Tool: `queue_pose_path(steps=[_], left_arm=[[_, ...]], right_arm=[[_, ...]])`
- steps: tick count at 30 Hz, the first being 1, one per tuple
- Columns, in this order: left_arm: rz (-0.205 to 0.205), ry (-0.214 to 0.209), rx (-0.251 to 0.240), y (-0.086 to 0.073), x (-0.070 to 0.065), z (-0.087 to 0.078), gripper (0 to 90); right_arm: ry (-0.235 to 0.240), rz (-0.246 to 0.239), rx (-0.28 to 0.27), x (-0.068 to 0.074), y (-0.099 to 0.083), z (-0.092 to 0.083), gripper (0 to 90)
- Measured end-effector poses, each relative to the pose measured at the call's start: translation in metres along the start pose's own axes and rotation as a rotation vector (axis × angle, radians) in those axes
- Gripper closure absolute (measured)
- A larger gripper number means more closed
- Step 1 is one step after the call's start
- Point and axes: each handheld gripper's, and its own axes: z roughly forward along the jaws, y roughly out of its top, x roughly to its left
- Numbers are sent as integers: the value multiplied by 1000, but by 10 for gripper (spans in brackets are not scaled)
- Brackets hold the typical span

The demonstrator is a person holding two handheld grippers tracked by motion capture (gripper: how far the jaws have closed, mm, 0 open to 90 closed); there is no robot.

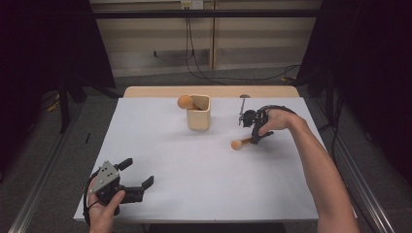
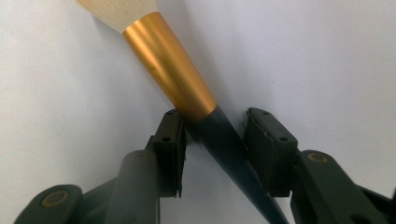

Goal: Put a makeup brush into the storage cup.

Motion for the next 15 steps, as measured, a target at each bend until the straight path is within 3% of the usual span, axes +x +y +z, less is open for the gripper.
queue_pose_path(steps=[7, 10, 15], left_arm=[[-2, 2, 7, -1, 2, 1, 28], [-2, 4, 5, 0, 2, 1, 29], [0, 5, 6, -1, 1, 1, 29]], right_arm=[[9, 5, -20, 1, -2, 0, 669], [12, 9, -12, 3, -2, -1, 744], [8, 15, 0, 4, 0, -1, 753]])
